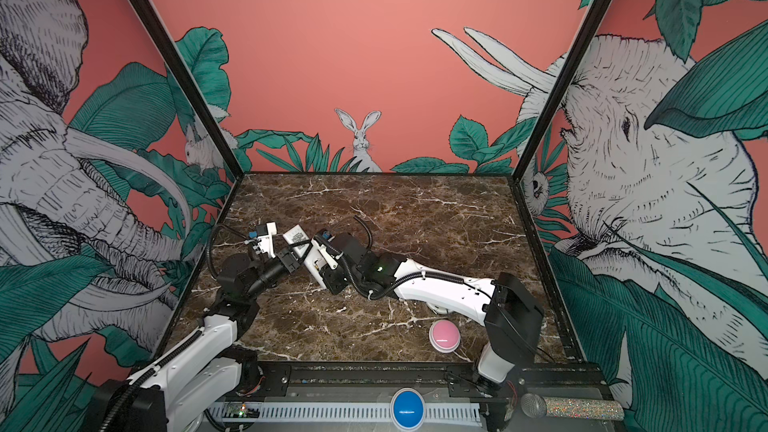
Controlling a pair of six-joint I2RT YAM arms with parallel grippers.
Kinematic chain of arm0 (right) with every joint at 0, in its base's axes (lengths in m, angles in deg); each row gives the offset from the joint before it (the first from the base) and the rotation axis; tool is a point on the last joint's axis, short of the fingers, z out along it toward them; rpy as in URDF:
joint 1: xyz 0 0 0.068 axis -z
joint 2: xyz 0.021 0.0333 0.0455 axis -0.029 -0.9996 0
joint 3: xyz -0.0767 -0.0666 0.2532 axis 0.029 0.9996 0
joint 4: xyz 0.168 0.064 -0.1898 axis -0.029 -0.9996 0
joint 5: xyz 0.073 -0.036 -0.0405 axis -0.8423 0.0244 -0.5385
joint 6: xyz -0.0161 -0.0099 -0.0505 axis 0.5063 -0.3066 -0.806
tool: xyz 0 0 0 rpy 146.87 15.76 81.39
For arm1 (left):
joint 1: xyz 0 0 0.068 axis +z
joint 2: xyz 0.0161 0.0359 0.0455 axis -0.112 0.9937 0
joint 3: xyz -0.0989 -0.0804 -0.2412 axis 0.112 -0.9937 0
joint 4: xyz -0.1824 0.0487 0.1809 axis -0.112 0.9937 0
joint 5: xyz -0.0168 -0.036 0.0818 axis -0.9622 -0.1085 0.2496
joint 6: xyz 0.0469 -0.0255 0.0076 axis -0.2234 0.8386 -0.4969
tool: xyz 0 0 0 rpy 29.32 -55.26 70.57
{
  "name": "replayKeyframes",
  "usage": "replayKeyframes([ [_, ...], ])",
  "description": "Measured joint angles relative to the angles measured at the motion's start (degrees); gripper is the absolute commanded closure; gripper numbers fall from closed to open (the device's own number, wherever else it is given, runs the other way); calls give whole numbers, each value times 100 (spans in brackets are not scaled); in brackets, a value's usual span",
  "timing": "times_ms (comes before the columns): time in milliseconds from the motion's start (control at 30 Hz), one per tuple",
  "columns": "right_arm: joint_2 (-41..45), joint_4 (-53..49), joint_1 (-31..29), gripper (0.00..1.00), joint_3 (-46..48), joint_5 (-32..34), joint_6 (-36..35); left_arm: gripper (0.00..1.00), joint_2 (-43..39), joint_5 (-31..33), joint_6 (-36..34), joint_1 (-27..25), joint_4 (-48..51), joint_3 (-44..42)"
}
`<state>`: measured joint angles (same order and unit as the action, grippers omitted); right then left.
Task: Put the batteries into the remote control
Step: 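Lay the cover over the battery compartment and slide it into place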
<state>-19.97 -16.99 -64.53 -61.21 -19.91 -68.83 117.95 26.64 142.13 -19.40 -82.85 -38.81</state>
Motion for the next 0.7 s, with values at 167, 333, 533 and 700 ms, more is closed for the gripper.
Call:
replayKeyframes([
  [167, -9, 7, -4, 71, 0, -7, 0, 100, 15, 0, 4, 0, -4, 0],
  [333, -44, 39, -9, 67, 0, -26, 0, 100, 20, 13, 2, 0, -4, 0],
  [533, -57, 63, -11, 64, 0, -72, 0, 100, 42, 20, 4, 0, -4, 0],
  [700, -57, 87, -13, 59, 0, -103, 2, 100, 42, 22, 4, 0, -7, 0],
])
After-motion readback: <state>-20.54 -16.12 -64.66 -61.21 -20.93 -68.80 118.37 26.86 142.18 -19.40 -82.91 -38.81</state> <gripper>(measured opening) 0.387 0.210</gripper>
